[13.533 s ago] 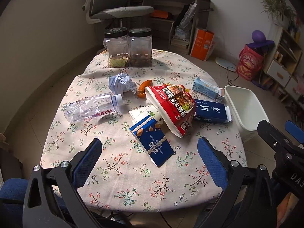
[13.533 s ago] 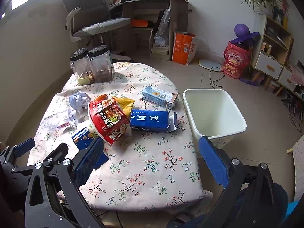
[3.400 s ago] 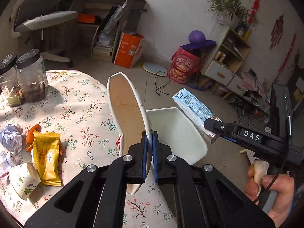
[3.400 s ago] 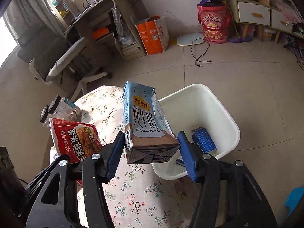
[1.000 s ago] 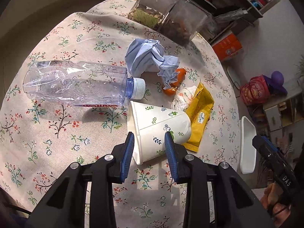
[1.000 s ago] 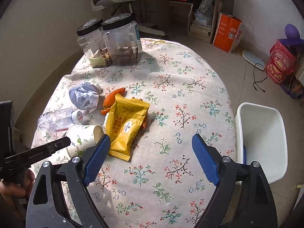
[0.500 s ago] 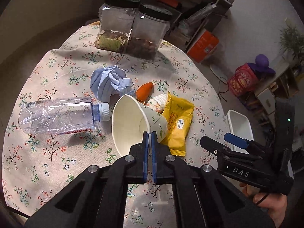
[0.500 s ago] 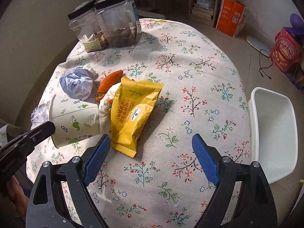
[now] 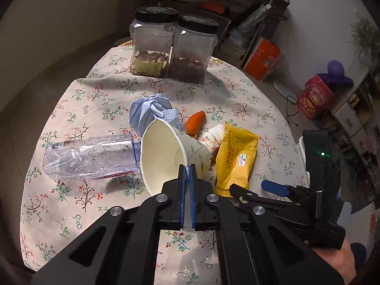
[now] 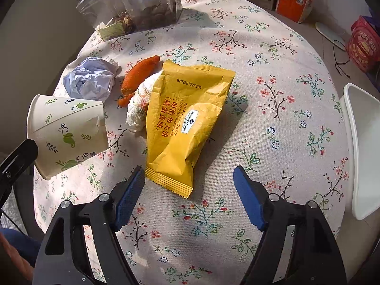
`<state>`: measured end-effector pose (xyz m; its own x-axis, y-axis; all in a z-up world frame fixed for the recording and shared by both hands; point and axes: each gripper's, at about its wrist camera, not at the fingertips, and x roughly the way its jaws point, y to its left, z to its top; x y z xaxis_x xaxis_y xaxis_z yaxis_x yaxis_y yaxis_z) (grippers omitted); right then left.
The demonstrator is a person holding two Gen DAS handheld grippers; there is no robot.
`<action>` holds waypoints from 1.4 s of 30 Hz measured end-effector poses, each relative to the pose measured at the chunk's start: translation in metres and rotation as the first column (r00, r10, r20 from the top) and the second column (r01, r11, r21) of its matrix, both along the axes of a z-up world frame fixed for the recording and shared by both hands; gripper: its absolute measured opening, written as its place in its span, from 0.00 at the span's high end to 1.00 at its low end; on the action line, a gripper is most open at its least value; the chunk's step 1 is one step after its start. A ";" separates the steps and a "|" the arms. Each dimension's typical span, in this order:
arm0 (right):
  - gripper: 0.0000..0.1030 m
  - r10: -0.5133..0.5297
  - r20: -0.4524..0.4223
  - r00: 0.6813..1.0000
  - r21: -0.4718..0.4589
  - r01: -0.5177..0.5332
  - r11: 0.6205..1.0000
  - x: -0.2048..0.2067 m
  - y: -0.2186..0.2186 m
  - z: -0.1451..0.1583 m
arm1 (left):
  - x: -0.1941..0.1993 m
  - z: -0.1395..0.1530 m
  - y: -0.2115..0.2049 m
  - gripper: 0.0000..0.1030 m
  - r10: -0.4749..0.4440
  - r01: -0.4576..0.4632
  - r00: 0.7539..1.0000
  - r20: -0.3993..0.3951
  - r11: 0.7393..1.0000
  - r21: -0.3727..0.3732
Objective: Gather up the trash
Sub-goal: 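Grasp the yellow snack packet with the right tool while the left tool holds the cup, then carry the cup and packet over the bin, open both tools, return to table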
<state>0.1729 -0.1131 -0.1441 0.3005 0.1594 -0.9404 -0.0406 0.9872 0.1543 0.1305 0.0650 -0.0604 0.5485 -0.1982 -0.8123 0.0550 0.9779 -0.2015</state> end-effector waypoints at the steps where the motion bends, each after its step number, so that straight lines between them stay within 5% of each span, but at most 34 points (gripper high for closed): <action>1: 0.55 -0.003 -0.020 1.000 0.008 0.003 1.000 0.000 0.000 -0.004 | 0.000 0.001 0.000 0.97 0.000 0.000 1.000 0.004 1.000 0.004; 3: 0.82 -0.004 -0.039 0.999 0.035 0.005 0.999 0.000 0.000 -0.008 | -0.001 0.002 0.000 0.97 -0.002 0.002 1.000 0.012 1.000 0.008; 8: 0.94 -0.001 0.016 1.000 0.038 0.000 0.999 -0.001 0.002 0.010 | -0.001 0.004 -0.001 0.97 -0.008 0.007 1.000 0.019 1.000 0.010; 31: 0.97 0.051 0.263 0.963 -0.062 -0.036 0.997 -0.033 0.000 0.094 | -0.003 0.019 -0.008 0.97 -0.013 0.011 0.997 0.075 1.000 0.021; 42: 0.97 0.040 0.354 0.934 -0.059 -0.021 0.998 -0.050 -0.027 0.130 | -0.007 0.049 -0.035 0.97 -0.054 0.055 0.985 0.165 0.999 0.004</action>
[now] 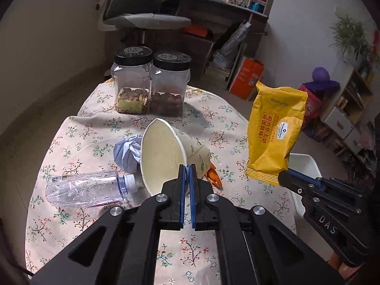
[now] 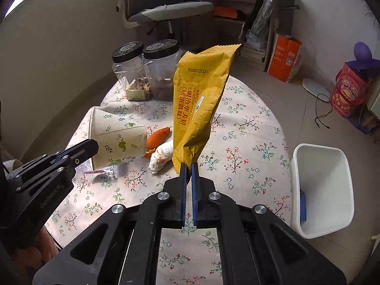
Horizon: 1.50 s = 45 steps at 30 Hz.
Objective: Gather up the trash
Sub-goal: 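Carry the cup and packet over the bin, open both tools, return to table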
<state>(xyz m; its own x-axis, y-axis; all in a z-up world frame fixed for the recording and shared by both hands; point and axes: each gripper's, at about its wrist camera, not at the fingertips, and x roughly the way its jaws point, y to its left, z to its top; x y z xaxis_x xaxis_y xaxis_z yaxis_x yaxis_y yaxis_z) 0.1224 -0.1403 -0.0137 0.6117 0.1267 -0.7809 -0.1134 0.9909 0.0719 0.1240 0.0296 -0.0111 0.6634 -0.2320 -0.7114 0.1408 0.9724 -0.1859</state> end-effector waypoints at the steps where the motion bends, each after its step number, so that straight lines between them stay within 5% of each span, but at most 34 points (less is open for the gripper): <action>1: 0.97 -0.006 0.007 1.000 0.000 0.006 1.000 -0.001 -0.005 0.002 | 0.000 0.003 -0.005 0.97 -0.010 0.010 1.000 0.006 1.000 -0.009; 10: 0.97 -0.103 0.057 0.993 0.007 0.103 0.995 -0.009 -0.066 0.016 | 0.004 0.020 -0.071 0.97 -0.102 0.103 0.994 0.035 0.994 -0.041; 19: 0.97 -0.253 0.040 0.967 0.043 0.251 0.967 -0.017 -0.148 0.021 | 0.021 0.015 -0.167 0.97 -0.206 0.203 0.979 -0.006 0.968 -0.149; 30: 0.97 -0.488 -0.093 0.868 0.212 0.496 0.842 -0.029 -0.265 -0.005 | 0.029 -0.016 -0.276 0.97 -0.340 0.312 0.935 -0.103 0.925 -0.216; 35: 0.97 -0.509 -0.130 0.851 0.209 0.525 0.825 -0.030 -0.276 -0.017 | 0.035 -0.039 -0.304 0.96 -0.376 0.333 0.912 -0.164 0.913 -0.237; 39: 0.78 -0.550 -0.157 0.820 0.162 0.571 0.805 -0.030 -0.283 -0.024 | 0.040 -0.052 -0.309 0.68 -0.372 0.326 0.908 -0.193 0.917 -0.231; 40: 0.65 -0.555 -0.153 0.818 0.165 0.575 0.801 -0.031 -0.284 -0.023 | 0.040 -0.052 -0.306 0.68 -0.374 0.326 0.906 -0.195 0.914 -0.242; 41: 0.61 -0.561 -0.144 0.816 0.165 0.578 0.799 -0.031 -0.284 -0.022 | 0.040 -0.053 -0.302 0.68 -0.377 0.326 0.905 -0.198 0.913 -0.246; 45: 0.61 -0.562 -0.139 0.815 0.172 0.579 0.797 -0.032 -0.288 -0.021 | 0.040 -0.050 -0.283 0.68 -0.352 0.314 0.914 -0.202 0.928 -0.200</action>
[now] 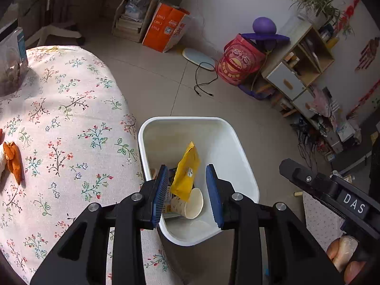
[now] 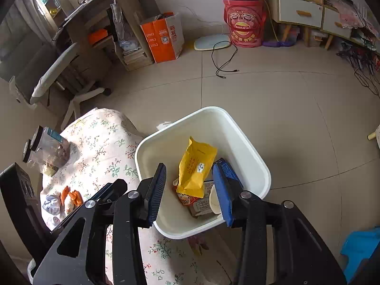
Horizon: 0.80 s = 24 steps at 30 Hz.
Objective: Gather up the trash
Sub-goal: 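Carry the cup and packet over the bin, open both tools, return to table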
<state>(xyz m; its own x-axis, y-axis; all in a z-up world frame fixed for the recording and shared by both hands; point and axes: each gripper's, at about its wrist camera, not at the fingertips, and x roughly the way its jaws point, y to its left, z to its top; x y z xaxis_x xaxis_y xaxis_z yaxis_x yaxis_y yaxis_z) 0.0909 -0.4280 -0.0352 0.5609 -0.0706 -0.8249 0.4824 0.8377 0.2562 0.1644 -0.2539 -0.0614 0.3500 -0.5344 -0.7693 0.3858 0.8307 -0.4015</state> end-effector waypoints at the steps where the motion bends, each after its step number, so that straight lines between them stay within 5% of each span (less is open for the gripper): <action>1: 0.61 -0.003 -0.001 1.000 0.001 0.003 1.000 0.000 -0.001 0.000 | 0.000 0.002 0.006 0.68 0.005 -0.005 1.000 0.005 1.000 0.006; 8: 0.61 0.035 0.025 0.999 -0.017 -0.035 0.999 0.007 0.014 0.006 | -0.008 0.019 0.062 0.68 0.026 -0.034 0.997 0.068 0.992 0.124; 13: 0.56 0.114 0.035 0.993 -0.031 -0.113 0.993 0.018 0.041 0.011 | -0.008 0.034 0.140 0.65 0.066 -0.092 0.991 0.115 0.966 0.240; 17: 0.51 0.222 0.042 0.974 -0.053 -0.220 0.974 0.029 0.079 0.016 | -0.004 0.041 0.220 0.50 0.117 -0.184 0.975 0.191 0.905 0.384; 24: 0.36 0.411 0.016 0.911 -0.044 -0.410 0.911 0.054 0.157 0.010 | 0.012 0.023 0.341 0.30 0.135 -0.191 0.981 0.141 0.820 0.540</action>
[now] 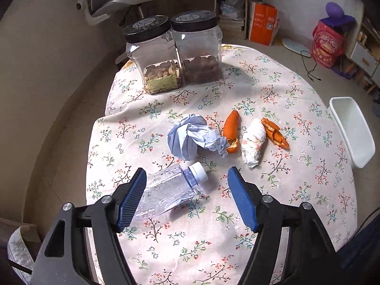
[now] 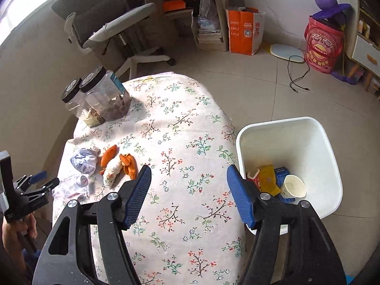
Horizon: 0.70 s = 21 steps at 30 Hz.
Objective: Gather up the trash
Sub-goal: 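Carry the cup and packet over the bin, open both tools, return to table, then grasp the clear water bottle with the left tool while the right tool grasps orange peels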
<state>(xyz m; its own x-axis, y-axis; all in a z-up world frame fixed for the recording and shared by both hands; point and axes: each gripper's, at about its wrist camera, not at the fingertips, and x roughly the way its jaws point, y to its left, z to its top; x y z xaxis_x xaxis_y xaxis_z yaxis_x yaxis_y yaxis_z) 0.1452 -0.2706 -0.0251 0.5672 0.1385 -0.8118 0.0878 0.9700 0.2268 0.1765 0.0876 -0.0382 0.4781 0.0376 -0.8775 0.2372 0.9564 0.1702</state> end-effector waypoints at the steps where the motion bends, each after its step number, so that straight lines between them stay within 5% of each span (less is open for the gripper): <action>1: 0.35 0.019 -0.005 1.000 -0.012 -0.019 1.000 0.003 0.010 -0.002 | 0.001 -0.004 0.011 0.28 -0.013 0.014 1.000 -0.014 0.999 0.033; 8: 0.30 0.119 -0.078 0.990 -0.085 -0.126 0.988 0.025 0.070 -0.022 | -0.003 -0.038 0.056 0.23 -0.123 0.133 0.985 -0.120 0.988 0.079; 14: 0.30 0.217 -0.130 0.968 -0.056 -0.226 0.973 0.034 0.115 -0.042 | -0.005 -0.057 0.038 0.21 -0.255 0.274 0.957 -0.138 0.952 0.138; 21: 0.30 0.248 -0.179 0.952 -0.091 -0.267 0.959 0.052 0.146 -0.071 | 0.001 -0.086 0.027 0.20 -0.279 0.322 0.939 -0.202 0.919 0.228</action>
<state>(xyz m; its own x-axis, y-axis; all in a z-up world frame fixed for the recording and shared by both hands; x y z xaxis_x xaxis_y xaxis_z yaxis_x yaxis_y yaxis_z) 0.1972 -0.1246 -0.0956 0.3819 0.1643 -0.9095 -0.1412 0.9829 0.1183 0.1772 0.1142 -0.1239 0.3540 0.1462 -0.9238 0.5514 0.7651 0.3324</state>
